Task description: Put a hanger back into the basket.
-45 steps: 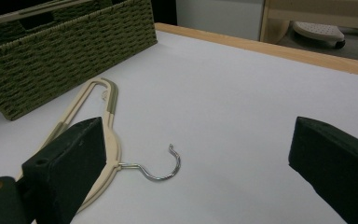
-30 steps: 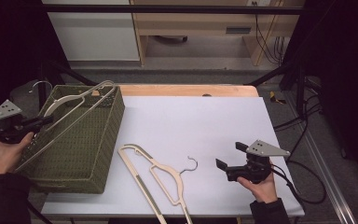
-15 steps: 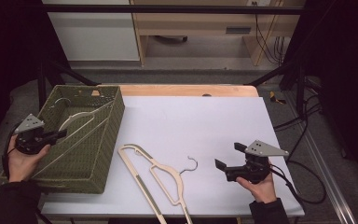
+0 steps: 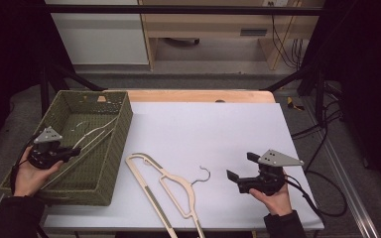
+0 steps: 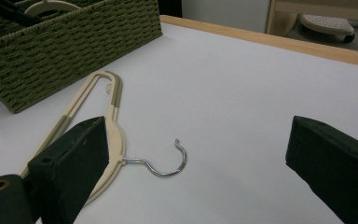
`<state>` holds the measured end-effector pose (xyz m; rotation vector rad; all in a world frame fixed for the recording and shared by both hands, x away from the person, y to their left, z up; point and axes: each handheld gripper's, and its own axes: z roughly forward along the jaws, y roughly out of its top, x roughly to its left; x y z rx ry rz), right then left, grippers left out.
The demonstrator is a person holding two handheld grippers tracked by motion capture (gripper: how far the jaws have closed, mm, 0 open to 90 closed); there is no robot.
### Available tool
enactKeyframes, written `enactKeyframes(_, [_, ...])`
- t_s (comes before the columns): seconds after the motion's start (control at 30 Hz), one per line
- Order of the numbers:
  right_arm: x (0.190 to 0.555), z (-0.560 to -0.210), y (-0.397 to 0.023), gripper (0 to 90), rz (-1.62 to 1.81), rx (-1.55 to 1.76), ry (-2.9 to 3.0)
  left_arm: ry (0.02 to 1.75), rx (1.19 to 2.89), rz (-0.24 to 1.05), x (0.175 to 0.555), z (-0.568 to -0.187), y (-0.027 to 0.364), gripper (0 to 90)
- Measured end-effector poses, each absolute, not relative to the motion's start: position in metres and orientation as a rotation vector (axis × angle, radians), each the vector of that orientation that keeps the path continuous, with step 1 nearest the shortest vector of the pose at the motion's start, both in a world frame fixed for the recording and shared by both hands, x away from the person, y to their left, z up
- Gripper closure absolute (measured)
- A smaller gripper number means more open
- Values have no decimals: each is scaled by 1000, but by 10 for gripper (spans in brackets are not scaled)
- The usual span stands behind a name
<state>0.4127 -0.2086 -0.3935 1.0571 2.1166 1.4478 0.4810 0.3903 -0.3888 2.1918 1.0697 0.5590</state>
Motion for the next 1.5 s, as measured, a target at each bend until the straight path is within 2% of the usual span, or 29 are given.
enactKeyframes(0.2, [412,-393,-207,66,1452,1052,2116,1047,2225,546,482,-391,387,799])
enactKeyframes(0.47, [412,-395,-203,69,1454,1052,2123,995,2349,532,482,-401,375,698])
enactKeyframes(0.53, [412,-396,-202,69,1448,1054,2129,980,2368,530,482,-401,374,711])
enactKeyframes(0.9, [413,-398,-198,71,1443,1049,2145,961,2415,488,484,-406,370,663])
enactKeyframes(1.17, [412,-397,-197,72,1449,1046,2141,934,2375,510,481,-400,373,644])
enactKeyframes(1.5, [410,-396,-191,72,1451,1029,2146,947,2069,601,470,-369,371,420])
